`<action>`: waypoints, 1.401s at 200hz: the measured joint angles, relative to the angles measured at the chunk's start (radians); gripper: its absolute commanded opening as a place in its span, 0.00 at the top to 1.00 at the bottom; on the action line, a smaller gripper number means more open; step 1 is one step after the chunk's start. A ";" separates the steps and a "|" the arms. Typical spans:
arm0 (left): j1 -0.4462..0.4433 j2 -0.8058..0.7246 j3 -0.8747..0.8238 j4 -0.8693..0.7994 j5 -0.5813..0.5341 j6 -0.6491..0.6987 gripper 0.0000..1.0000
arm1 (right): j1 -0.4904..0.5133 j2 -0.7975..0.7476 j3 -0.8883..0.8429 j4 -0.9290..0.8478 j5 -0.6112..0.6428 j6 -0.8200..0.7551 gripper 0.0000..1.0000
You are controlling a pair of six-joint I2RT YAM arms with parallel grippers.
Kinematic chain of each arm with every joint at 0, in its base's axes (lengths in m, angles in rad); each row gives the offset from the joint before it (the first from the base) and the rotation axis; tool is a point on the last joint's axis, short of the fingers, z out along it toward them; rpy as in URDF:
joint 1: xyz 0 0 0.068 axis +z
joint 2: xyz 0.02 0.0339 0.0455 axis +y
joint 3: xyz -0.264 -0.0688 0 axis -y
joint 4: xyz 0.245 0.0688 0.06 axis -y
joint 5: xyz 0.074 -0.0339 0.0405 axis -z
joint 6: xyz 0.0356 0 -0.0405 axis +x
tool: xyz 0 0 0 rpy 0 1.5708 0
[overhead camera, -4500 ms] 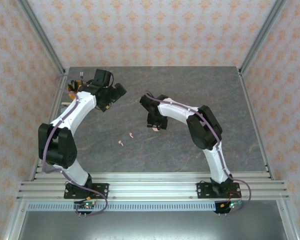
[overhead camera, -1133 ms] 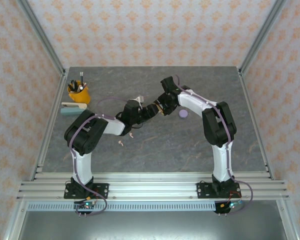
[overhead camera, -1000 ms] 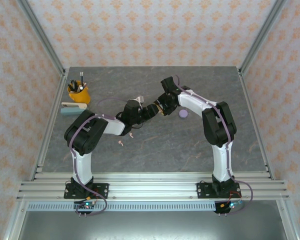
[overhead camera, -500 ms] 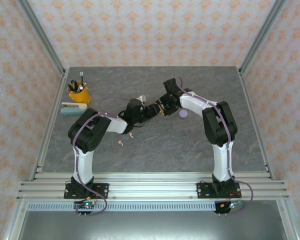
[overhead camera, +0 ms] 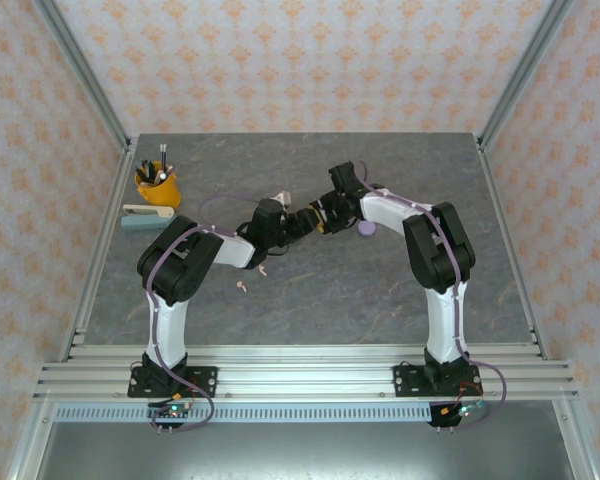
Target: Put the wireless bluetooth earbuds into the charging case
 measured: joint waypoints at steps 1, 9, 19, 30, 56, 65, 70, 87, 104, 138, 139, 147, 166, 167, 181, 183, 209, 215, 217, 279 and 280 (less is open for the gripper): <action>0.000 0.000 0.000 0.000 0.000 0.000 0.44 | 0.000 0.000 -0.001 0.001 0.000 0.000 0.54; 0.000 0.000 -0.002 0.000 0.000 0.000 0.44 | 0.000 0.000 -0.006 0.006 -0.006 0.008 0.54; 0.000 0.000 -0.006 0.000 0.000 0.001 0.45 | 0.000 0.000 -0.011 0.010 -0.011 0.016 0.54; 0.000 0.000 -0.008 0.002 0.000 0.002 0.46 | 0.000 0.000 -0.017 0.018 -0.014 0.022 0.54; -0.002 0.000 -0.009 0.001 0.000 0.018 0.47 | -0.003 -0.011 -0.038 0.031 -0.018 0.033 0.54; -0.005 -0.001 -0.011 0.001 -0.003 0.025 0.47 | -0.004 -0.018 -0.044 0.030 -0.021 0.033 0.54; -0.006 -0.001 -0.013 0.001 -0.005 0.027 0.46 | -0.004 -0.023 -0.047 0.030 -0.023 0.034 0.54; -0.006 -0.010 -0.030 -0.002 -0.016 0.039 0.44 | -0.003 -0.032 -0.052 0.030 -0.031 0.034 0.54; -0.006 -0.023 -0.045 -0.015 -0.026 0.057 0.42 | -0.003 -0.034 -0.053 0.030 -0.037 0.034 0.55; -0.006 -0.063 -0.049 -0.053 -0.043 0.097 0.42 | -0.003 -0.034 -0.064 0.031 -0.037 0.035 0.55; -0.006 -0.064 -0.049 -0.053 -0.043 0.098 0.42 | -0.003 -0.034 -0.064 0.031 -0.037 0.035 0.55; -0.006 -0.067 -0.049 -0.054 -0.046 0.106 0.42 | -0.003 -0.034 -0.066 0.031 -0.037 0.036 0.55; -0.006 -0.068 -0.047 -0.062 -0.046 0.114 0.42 | -0.003 -0.034 -0.068 0.031 -0.041 0.036 0.55; -0.006 -0.068 -0.047 -0.063 -0.046 0.114 0.42 | -0.003 -0.034 -0.068 0.031 -0.041 0.036 0.55; -0.006 -0.068 -0.046 -0.071 -0.046 0.114 0.43 | -0.003 -0.034 -0.068 0.031 -0.043 0.036 0.55; -0.006 -0.068 -0.046 -0.071 -0.046 0.114 0.43 | -0.003 -0.034 -0.068 0.031 -0.044 0.036 0.55; -0.006 -0.068 -0.039 -0.075 -0.046 0.114 0.43 | -0.003 -0.034 -0.068 0.031 -0.044 0.036 0.55; -0.006 -0.068 -0.038 -0.076 -0.046 0.114 0.43 | -0.003 -0.034 -0.068 0.031 -0.044 0.036 0.55; -0.006 -0.067 -0.037 -0.076 -0.046 0.114 0.43 | -0.003 -0.034 -0.068 0.031 -0.044 0.036 0.55; -0.006 -0.043 -0.023 -0.076 -0.044 0.113 0.44 | -0.006 -0.034 -0.068 0.036 -0.044 0.037 0.55; -0.006 -0.043 -0.023 -0.076 -0.044 0.113 0.44 | -0.006 -0.034 -0.068 0.037 -0.044 0.037 0.55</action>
